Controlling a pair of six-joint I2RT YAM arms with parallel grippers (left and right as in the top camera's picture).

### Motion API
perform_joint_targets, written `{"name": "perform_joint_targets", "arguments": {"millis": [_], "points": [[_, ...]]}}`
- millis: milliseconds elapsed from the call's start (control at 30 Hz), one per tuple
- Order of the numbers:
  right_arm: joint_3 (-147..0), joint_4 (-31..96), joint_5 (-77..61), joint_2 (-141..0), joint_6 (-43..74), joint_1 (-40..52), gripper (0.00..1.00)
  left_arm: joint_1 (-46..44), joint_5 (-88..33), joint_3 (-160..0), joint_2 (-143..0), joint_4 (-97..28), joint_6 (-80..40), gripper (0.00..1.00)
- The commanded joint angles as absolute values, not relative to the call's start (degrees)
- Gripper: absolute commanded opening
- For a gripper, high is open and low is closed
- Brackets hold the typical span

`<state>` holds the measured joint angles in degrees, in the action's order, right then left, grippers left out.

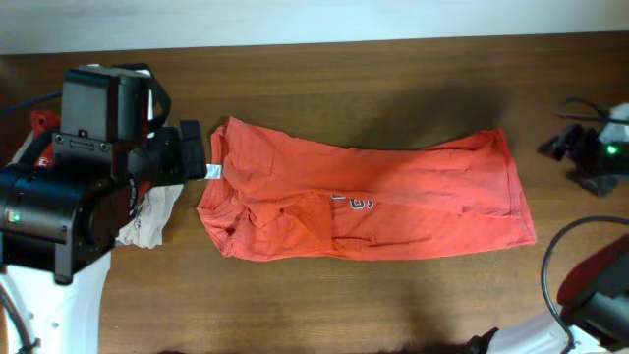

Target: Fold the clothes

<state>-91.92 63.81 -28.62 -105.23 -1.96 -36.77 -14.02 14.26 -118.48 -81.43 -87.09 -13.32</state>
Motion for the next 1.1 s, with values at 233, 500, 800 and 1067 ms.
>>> {"name": "perform_joint_targets", "arguments": {"millis": [233, 500, 800, 1067], "points": [[-92.5, 47.4, -12.8, -107.5, 4.5, -20.1, 0.04, -13.9, 9.6, -118.8, -81.6, -79.0, -13.7, 0.99], [-92.5, 42.4, -10.5, -116.0, 9.6, -17.5, 0.04, -14.1, 5.3, -117.6, -84.8, -78.1, -13.2, 0.76], [-92.5, 37.6, -12.1, -123.1, 9.5, -17.5, 0.04, -18.0, 5.4, -107.4, -100.3, -71.2, -13.1, 0.01], [-92.5, 35.6, -14.8, -125.6, 9.5, -17.5, 0.04, -21.2, 5.4, -99.3, -114.9, -60.6, -12.1, 0.01]]}}
